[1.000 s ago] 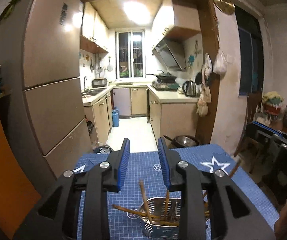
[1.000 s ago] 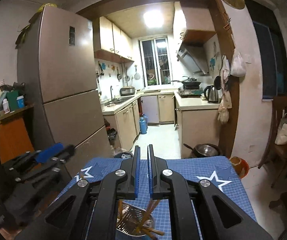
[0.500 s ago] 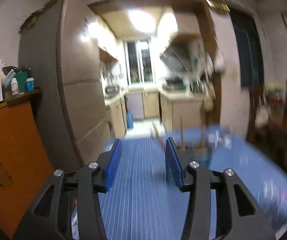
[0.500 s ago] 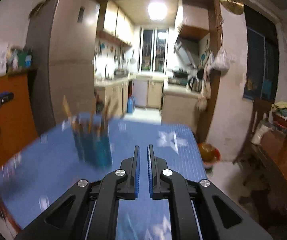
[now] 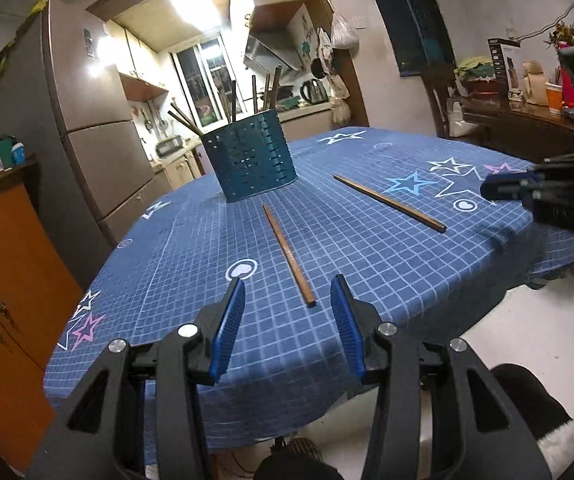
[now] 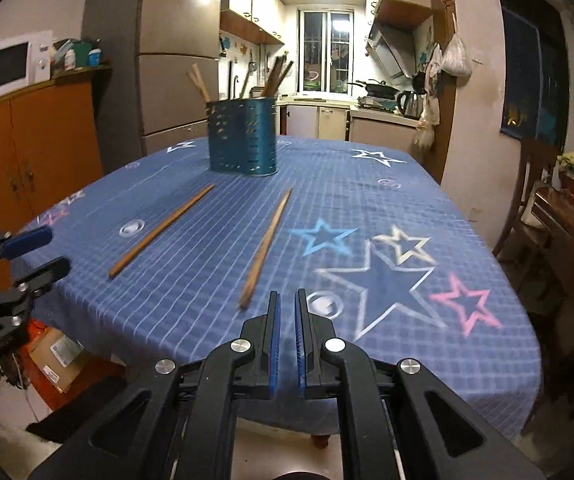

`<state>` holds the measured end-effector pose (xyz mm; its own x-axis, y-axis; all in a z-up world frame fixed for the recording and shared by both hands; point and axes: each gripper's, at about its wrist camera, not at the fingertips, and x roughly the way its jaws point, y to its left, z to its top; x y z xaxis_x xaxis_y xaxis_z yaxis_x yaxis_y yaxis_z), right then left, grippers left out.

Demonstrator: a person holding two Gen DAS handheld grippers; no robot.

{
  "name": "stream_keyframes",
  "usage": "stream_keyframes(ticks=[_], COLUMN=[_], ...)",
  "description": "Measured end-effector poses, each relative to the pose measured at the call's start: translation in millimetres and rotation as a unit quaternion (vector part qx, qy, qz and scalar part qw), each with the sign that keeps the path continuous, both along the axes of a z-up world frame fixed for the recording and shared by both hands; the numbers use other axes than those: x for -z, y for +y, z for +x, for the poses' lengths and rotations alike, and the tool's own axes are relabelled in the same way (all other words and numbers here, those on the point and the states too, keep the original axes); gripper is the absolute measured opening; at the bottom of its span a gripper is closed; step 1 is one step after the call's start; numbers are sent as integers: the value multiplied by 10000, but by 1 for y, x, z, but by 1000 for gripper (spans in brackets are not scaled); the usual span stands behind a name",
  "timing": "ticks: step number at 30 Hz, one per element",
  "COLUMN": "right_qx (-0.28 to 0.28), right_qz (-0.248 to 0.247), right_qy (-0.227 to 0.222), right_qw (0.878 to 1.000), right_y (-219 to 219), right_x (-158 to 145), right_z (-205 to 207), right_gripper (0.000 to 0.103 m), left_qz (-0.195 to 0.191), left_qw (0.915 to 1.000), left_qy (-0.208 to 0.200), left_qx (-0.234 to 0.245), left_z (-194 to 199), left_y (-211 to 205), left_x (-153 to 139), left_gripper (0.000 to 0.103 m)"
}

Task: Organize utensils
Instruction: 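Move both open tools back toward the remaining chopsticks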

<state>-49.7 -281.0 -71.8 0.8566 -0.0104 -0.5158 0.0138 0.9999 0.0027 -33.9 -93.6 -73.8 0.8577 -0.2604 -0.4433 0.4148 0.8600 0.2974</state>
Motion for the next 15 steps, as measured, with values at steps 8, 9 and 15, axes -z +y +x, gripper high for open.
stream_keyframes(ticks=[8,9,15], right_qx=[74,75,109], right_qz=[-81,-130,-268], right_qy=[-48,-79,-325], right_qw=[9999,9999,9991], right_y=[24,27,33], right_x=[22,25,31], right_z=[10,11,14], right_gripper=[8,8,8], left_qz=[-350,-407,-709], left_qw=[9982,9980,9962], left_qy=[221,195,15], left_qx=[-440,-443,-497], left_z=[14,15,16], left_y=[-2,-4,-7], left_x=[38,37,44], left_gripper=[41,39,33])
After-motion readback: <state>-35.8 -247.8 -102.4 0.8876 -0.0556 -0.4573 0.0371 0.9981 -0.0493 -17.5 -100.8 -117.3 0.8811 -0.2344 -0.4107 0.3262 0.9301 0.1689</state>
